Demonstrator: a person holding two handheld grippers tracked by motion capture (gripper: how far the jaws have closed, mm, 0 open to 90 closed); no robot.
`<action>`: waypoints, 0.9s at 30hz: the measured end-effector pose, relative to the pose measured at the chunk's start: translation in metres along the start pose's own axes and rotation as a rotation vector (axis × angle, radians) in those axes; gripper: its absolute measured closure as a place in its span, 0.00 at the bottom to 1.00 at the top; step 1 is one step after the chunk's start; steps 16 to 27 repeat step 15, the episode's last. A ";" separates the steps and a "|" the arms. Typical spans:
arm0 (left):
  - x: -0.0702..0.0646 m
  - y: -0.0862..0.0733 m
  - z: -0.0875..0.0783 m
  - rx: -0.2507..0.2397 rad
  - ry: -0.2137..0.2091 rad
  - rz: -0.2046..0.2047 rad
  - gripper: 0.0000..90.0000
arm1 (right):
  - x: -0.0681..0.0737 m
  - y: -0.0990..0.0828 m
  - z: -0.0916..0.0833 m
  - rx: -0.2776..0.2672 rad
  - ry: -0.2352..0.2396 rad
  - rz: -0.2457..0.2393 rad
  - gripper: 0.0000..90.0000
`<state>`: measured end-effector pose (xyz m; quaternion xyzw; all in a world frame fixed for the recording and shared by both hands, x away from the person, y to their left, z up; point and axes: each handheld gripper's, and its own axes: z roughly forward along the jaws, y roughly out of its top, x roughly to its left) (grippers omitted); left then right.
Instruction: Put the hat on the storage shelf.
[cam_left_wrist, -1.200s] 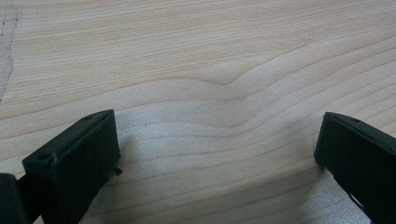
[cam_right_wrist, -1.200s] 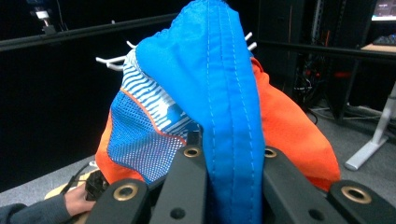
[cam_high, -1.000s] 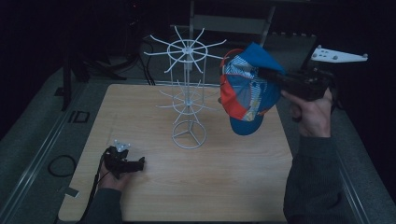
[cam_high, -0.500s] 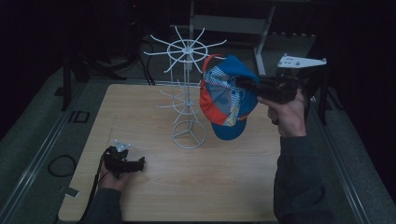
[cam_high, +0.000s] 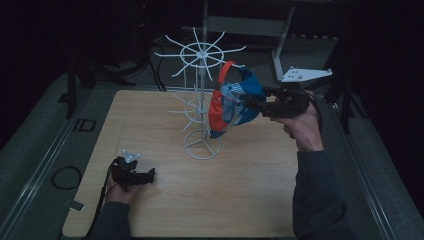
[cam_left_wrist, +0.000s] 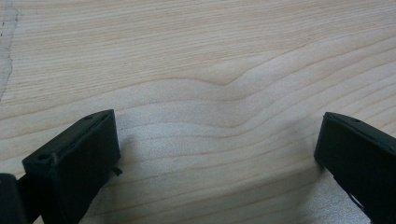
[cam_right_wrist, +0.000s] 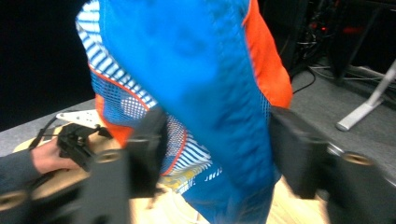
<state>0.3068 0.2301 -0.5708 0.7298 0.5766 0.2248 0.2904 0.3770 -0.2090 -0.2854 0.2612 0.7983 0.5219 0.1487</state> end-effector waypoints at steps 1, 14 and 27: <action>0.000 0.000 0.000 0.001 0.000 0.000 0.00 | 0.000 -0.001 0.000 0.003 -0.007 0.001 0.34; 0.000 0.000 0.000 -0.001 0.001 -0.002 0.00 | -0.008 -0.018 0.007 0.020 -0.059 0.057 0.19; 0.000 0.000 0.000 -0.002 0.001 -0.002 0.00 | -0.010 -0.020 0.007 0.022 -0.059 0.062 0.19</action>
